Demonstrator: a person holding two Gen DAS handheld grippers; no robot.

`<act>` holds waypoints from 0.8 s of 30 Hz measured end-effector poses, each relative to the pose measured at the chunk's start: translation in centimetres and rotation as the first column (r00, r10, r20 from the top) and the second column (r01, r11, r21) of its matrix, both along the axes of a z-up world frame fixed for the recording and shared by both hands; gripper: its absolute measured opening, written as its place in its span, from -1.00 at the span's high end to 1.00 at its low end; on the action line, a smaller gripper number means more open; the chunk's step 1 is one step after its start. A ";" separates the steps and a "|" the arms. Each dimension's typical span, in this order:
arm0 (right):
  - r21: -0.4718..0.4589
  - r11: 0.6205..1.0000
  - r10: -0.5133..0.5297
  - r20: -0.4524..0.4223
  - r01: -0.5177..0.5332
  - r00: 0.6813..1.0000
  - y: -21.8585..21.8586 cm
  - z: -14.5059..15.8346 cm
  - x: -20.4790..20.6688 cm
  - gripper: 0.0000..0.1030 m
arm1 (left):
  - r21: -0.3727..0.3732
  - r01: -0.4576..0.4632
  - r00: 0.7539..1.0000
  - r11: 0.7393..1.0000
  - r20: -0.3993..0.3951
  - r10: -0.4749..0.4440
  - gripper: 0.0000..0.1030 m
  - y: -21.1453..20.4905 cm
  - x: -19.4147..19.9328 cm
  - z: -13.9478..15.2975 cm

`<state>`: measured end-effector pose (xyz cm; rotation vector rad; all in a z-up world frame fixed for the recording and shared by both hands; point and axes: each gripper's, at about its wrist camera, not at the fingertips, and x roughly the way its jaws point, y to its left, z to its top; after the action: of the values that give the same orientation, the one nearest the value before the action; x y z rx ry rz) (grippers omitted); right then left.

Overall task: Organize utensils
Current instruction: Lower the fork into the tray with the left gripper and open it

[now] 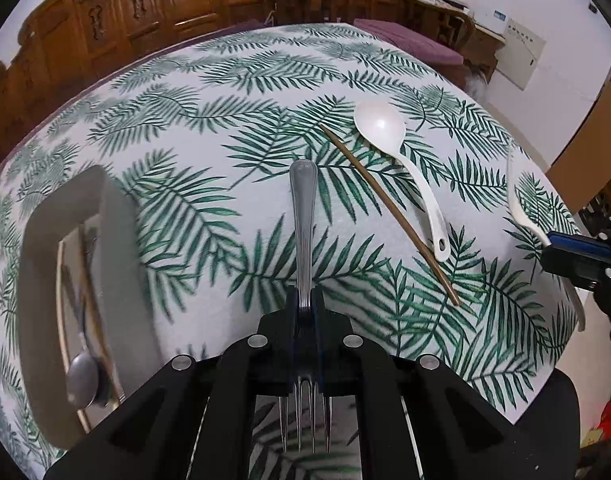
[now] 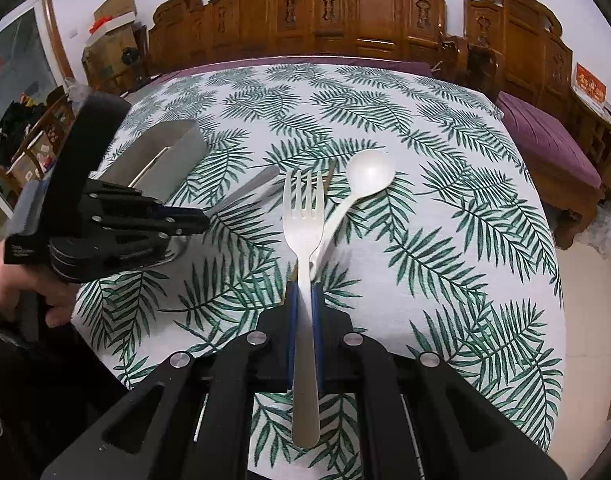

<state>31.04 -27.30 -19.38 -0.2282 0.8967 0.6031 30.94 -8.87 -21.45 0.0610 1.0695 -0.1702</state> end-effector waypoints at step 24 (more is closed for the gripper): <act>0.014 0.996 0.092 0.076 -0.093 0.993 6.5 2.4 -4.0 0.83 | -0.040 -0.144 0.984 0.989 0.100 0.147 0.89 10.7 -3.5 5.1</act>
<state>27.08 -20.75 -17.00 -0.2759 0.8113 0.6839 27.46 1.83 -16.39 -0.0374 0.9648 -0.0515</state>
